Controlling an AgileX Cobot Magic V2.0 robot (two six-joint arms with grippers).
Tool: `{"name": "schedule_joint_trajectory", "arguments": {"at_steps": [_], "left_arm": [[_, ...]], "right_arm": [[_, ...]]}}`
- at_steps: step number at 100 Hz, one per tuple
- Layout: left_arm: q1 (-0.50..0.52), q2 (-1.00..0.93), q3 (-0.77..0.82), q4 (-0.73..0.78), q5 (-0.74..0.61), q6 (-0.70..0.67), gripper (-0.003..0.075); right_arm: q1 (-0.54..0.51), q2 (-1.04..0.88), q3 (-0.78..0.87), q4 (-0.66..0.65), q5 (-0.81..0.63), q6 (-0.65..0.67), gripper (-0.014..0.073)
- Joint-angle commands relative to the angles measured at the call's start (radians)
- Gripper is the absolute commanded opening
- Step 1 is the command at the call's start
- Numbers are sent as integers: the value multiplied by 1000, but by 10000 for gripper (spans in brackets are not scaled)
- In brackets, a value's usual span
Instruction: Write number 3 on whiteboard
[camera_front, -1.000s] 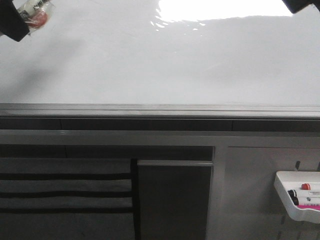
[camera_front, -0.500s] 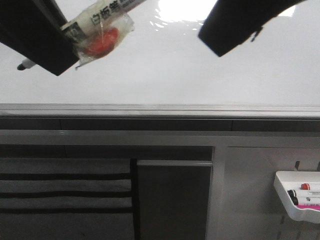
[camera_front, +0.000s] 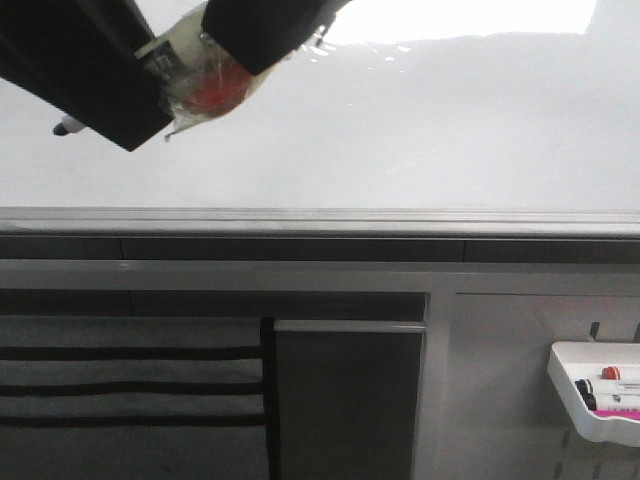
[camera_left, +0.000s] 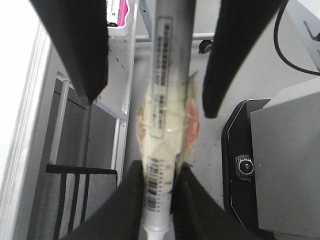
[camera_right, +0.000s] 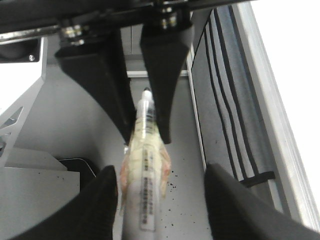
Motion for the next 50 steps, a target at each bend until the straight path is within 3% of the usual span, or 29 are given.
{"name": "schedule_joint_trajectory", "arguments": {"at_steps": [1, 29, 50], "left_arm": [[-9, -24, -34, -40, -42, 3, -20], [-9, -24, -34, -37, -46, 4, -20], [-9, -24, -34, -36, -46, 4, -20]], "right_arm": [[4, -21, -34, 54, -33, -14, 344], [4, -21, -34, 66, 9, -14, 328], [4, -21, -34, 78, 11, -14, 119]]}}
